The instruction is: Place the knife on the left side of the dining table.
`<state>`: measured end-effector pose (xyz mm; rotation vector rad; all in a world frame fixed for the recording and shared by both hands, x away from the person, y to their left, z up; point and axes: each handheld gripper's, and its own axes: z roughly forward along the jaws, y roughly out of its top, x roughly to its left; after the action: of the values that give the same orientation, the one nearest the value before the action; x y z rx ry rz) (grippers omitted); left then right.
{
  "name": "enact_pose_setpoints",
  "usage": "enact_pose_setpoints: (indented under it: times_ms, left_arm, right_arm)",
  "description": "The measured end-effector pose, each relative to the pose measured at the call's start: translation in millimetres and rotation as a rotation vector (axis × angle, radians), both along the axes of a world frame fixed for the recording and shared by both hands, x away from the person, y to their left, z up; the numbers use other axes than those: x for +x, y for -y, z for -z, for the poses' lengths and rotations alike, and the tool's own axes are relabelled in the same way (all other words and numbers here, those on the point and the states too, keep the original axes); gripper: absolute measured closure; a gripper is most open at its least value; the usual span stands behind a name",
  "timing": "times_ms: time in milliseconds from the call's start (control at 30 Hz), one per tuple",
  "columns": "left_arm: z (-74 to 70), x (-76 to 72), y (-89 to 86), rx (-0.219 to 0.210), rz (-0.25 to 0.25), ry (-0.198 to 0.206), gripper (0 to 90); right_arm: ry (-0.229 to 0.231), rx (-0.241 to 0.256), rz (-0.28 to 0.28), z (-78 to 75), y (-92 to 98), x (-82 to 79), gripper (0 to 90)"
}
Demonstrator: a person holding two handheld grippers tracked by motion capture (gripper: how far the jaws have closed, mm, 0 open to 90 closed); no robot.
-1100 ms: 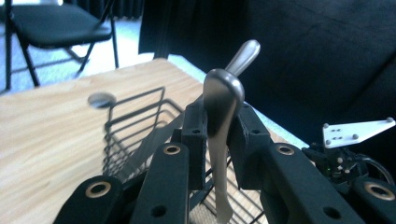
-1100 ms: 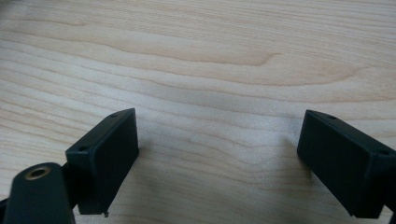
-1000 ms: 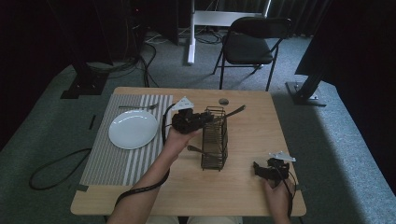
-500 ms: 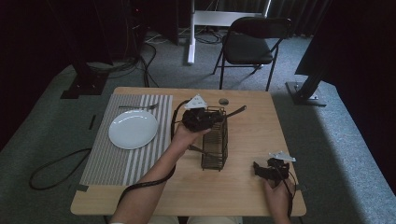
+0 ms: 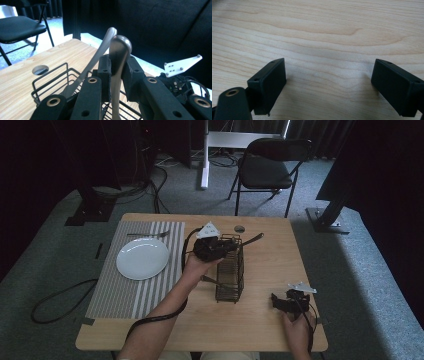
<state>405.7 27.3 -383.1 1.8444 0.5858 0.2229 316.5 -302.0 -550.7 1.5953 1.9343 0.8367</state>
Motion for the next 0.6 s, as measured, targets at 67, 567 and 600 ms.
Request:
enact_pose_setpoints:
  times_ms: [67, 567, 600]
  left_arm:
    - [-0.4, -1.7, 0.7, -0.011, 0.006, 0.009, 79.1]
    - [-5.3, -6.8, 5.8, 0.02, 0.028, 0.054, 78.9]
    - [-5.7, -6.0, 5.9, 0.022, 0.028, 0.048, 79.0]
  right_arm:
    - [0.0, 0.0, 0.0, 0.0, 0.0, 0.0, 11.6]
    - [0.0, 0.0, 0.0, 0.0, 0.0, 0.0, 11.6]
    - [0.0, 0.0, 0.0, 0.0, 0.0, 0.0, 11.6]
